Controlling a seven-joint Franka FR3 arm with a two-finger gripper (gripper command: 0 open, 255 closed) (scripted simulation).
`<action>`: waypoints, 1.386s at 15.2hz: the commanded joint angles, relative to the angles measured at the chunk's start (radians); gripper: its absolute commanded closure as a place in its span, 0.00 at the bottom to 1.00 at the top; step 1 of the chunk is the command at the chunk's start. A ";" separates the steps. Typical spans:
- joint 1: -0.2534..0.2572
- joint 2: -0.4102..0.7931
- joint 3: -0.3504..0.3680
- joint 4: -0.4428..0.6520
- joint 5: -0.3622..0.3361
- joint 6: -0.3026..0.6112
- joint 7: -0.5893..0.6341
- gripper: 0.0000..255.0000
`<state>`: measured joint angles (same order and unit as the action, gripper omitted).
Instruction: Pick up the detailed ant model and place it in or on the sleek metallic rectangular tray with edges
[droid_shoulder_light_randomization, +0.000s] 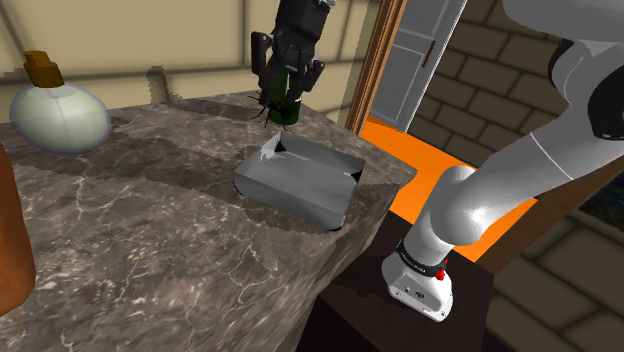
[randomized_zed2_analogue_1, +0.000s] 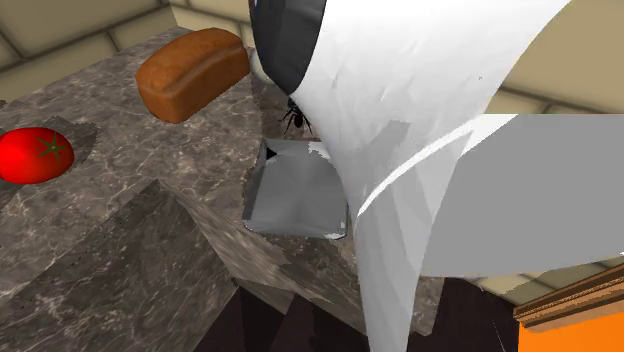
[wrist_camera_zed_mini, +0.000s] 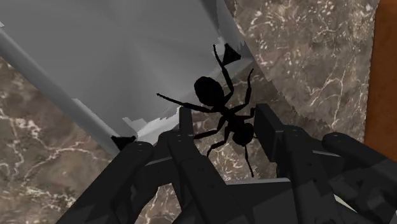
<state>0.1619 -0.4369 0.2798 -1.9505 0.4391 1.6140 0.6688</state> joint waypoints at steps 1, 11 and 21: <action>0.008 -0.081 -0.013 -0.059 0.015 -0.024 -0.003 1.00; 0.028 -0.266 -0.039 -0.259 0.041 -0.019 -0.035 1.00; 0.034 -0.298 -0.017 -0.410 0.064 0.094 -0.076 1.00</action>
<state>0.1952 -0.7301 0.2608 -2.3436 0.5008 1.6966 0.5982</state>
